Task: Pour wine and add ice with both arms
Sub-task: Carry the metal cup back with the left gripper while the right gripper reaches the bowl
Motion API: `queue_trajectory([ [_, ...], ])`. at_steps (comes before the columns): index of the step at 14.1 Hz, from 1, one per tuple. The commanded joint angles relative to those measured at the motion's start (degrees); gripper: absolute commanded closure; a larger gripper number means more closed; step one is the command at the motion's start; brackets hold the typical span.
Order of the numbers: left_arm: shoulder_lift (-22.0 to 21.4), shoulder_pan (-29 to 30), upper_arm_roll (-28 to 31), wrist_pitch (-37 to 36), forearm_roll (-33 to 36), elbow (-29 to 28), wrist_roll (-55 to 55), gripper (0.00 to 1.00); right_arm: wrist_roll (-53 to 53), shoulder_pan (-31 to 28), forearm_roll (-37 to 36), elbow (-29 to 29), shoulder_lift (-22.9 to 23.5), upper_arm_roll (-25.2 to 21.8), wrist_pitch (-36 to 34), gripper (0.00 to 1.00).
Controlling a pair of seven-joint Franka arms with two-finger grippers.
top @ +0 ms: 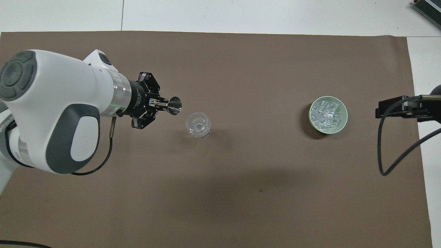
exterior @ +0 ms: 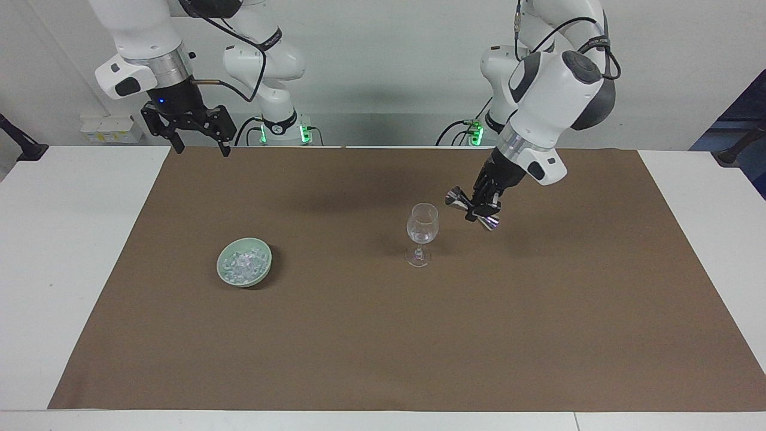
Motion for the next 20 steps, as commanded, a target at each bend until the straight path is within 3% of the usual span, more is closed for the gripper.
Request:
queue_trajectory([
  [1,-1.1,6.1,-0.4,-2.9,-8.3,-1.5,5.3,1.00,-1.5,-0.1,1.4,-3.9,-1.7,-0.5,3.1,0.00],
  [7,-0.1,16.4,-0.4,-4.0,-24.4,-5.5,14.7,1.00,-3.1,-1.1,1.4,-8.7,0.5,-0.5,10.5,0.00],
  [13,2.2,21.4,-0.3,-4.0,-38.1,-12.2,25.2,1.00,-3.2,-1.7,1.3,-13.6,7.3,-0.6,23.0,0.00],
  [20,5.0,28.2,-0.3,-4.3,-44.4,-15.4,25.4,1.00,-3.3,-1.6,1.3,-18.3,12.9,-0.5,34.4,0.00],
])
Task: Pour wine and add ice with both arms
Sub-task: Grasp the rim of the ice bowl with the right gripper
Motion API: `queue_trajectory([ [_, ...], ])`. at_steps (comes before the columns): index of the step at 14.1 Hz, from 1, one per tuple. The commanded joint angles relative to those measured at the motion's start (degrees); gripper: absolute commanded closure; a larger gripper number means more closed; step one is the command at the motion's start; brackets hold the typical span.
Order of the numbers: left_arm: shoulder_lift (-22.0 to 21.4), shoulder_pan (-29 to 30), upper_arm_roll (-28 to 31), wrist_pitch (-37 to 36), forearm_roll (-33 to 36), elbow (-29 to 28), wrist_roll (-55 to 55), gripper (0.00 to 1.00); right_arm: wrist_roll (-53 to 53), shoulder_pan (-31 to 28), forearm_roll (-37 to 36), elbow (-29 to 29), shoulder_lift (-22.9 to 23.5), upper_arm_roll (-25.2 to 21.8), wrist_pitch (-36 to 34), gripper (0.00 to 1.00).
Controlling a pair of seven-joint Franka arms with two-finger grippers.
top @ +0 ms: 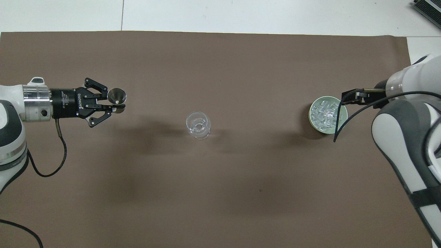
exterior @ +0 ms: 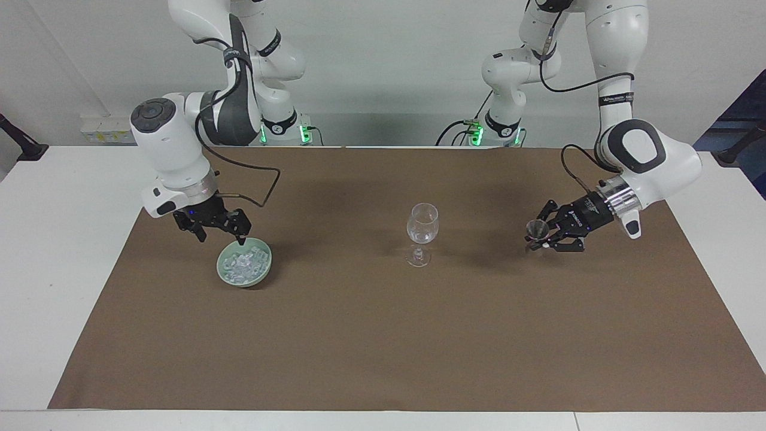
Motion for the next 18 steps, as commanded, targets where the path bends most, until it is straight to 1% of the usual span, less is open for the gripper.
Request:
queue_trajectory([
  [1,-0.5,3.7,-0.5,-1.3,-3.1,-1.8,1.0,1.00,-2.1,-0.7,1.3,-0.8,1.8,0.3,3.3,0.00],
  [4,-0.4,7.9,-0.5,-1.5,-8.0,-5.3,2.6,1.00,-2.0,0.1,1.2,-1.7,4.5,0.3,5.6,0.00],
  [6,0.3,9.1,-0.5,-1.7,-12.5,-7.4,3.7,1.00,-2.1,0.0,1.2,-3.6,5.6,0.3,9.5,0.00],
  [8,1.1,10.7,-0.5,-3.0,-16.1,-9.3,7.0,1.00,-1.9,0.1,1.2,-3.8,7.2,0.3,11.4,0.00],
  [12,1.3,10.5,-0.5,-2.9,-18.8,-11.1,12.4,1.00,-1.9,1.1,1.2,-4.2,7.5,0.3,11.7,0.00],
  [13,1.5,10.1,-0.5,-2.9,-21.1,-12.0,14.8,1.00,-1.8,1.2,1.2,-4.2,7.5,0.3,11.7,0.00],
  [14,1.5,10.0,-0.5,-2.9,-21.6,-13.0,16.7,1.00,-1.8,1.2,1.2,-4.2,7.5,0.3,11.7,0.00],
  [18,1.6,9.9,-0.5,-2.0,-21.5,-13.9,19.6,1.00,-2.1,1.2,1.0,-4.3,7.1,0.3,10.6,0.00],
])
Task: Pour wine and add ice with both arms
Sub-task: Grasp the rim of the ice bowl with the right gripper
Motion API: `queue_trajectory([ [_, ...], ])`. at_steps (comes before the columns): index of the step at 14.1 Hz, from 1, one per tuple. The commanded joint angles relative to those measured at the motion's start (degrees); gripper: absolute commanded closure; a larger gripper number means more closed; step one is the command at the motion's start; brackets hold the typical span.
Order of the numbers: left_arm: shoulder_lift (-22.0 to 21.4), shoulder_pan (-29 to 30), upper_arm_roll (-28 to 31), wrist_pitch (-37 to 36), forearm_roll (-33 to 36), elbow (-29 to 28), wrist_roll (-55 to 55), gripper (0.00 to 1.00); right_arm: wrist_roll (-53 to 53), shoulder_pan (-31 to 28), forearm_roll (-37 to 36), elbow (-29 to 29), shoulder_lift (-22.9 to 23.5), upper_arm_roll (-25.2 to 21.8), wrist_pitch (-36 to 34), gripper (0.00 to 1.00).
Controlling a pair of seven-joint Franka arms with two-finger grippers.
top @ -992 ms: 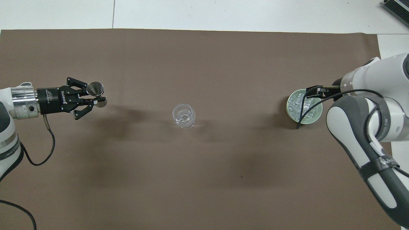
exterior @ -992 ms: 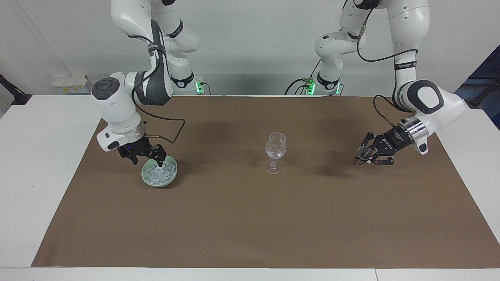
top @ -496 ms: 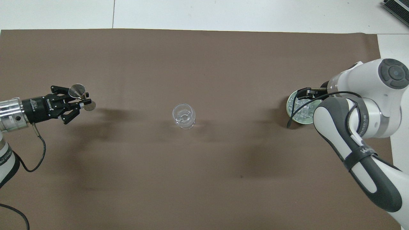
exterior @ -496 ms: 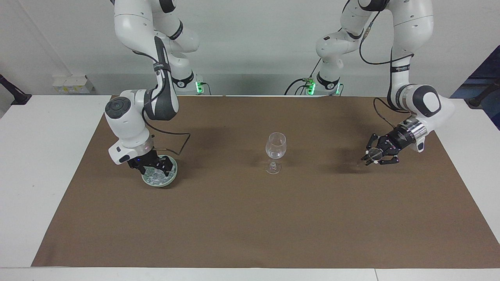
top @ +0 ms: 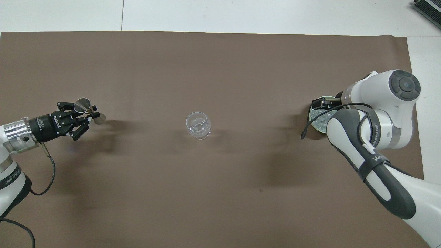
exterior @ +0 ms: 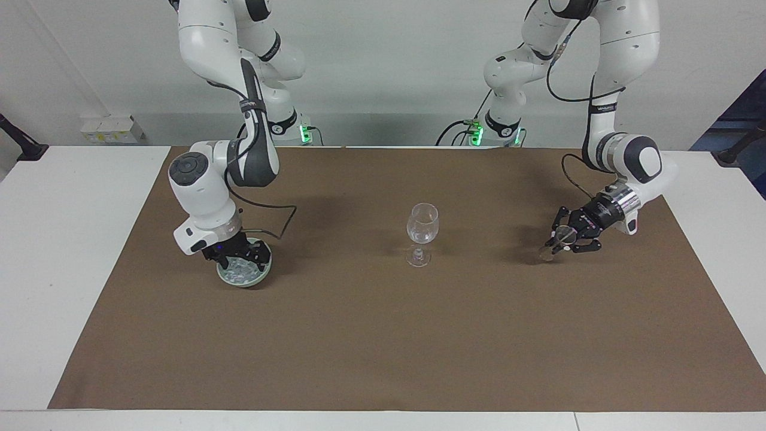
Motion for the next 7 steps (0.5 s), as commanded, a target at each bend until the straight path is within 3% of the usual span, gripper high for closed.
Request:
queue_trajectory([
  [1,-0.4,0.1,0.0,0.0,-1.5,-1.5,2.3,1.00,-2.1,-0.3,0.9,-1.1,-1.2,0.1,-0.5,0.00],
  [5,-0.1,0.0,0.0,0.9,-1.6,-2.8,5.6,1.00,-3.9,-0.6,0.9,-1.1,-2.4,0.0,-3.7,0.00],
  [7,0.2,0.0,0.0,1.3,-1.6,-2.8,5.9,1.00,-4.8,-1.0,0.9,-1.2,-2.5,0.1,-4.0,0.13],
])
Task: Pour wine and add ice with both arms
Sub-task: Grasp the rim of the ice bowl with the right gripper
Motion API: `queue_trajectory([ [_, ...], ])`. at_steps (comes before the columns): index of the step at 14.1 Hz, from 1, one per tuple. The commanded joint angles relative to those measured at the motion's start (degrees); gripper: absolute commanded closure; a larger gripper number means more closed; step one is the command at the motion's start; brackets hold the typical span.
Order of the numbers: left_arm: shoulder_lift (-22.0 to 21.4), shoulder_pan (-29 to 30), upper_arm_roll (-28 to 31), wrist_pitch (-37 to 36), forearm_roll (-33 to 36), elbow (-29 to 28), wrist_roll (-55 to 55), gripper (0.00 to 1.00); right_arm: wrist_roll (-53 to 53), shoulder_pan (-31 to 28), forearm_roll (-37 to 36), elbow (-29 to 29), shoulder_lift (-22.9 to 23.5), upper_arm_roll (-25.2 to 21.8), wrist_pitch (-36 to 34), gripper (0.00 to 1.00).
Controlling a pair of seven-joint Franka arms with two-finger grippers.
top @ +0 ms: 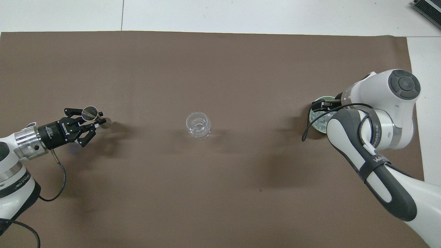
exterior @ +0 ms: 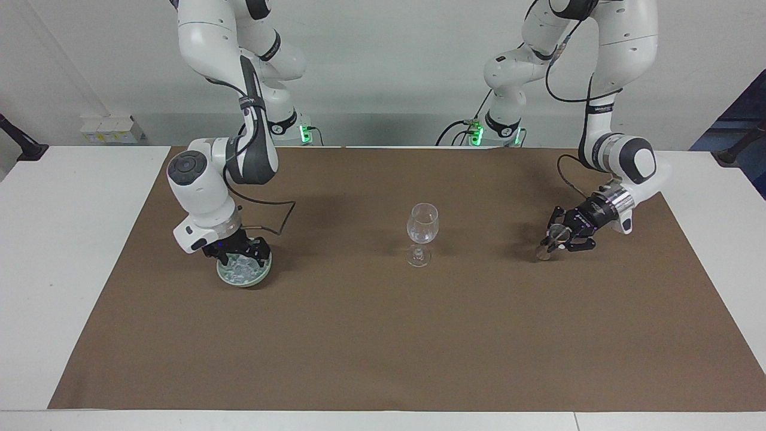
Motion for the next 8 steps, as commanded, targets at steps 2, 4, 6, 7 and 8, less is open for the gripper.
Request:
queue_trajectory([
  [2,0.6,0.0,0.0,1.2,-1.6,-0.9,2.4,1.00,-3.2,-0.9,0.9,-1.4,-1.4,0.1,-0.8,0.19],
  [4,1.7,0.0,0.0,1.2,-1.6,-0.9,4.9,1.00,-3.1,-0.9,0.9,-2.0,-1.7,0.1,-0.7,0.19],
  [6,1.7,0.0,0.0,1.2,-1.6,-0.9,5.1,1.00,-3.0,-0.9,0.9,-2.3,-1.8,0.1,-0.6,0.19],
  [7,1.7,0.0,0.0,1.2,-1.6,-0.9,5.1,1.00,-3.1,-0.9,0.9,-2.3,-1.8,0.2,-0.6,0.20],
  [8,1.8,0.0,0.0,1.3,-1.6,-1.0,5.2,1.00,-3.1,-0.9,0.9,-2.5,-1.9,0.2,-0.6,0.22],
])
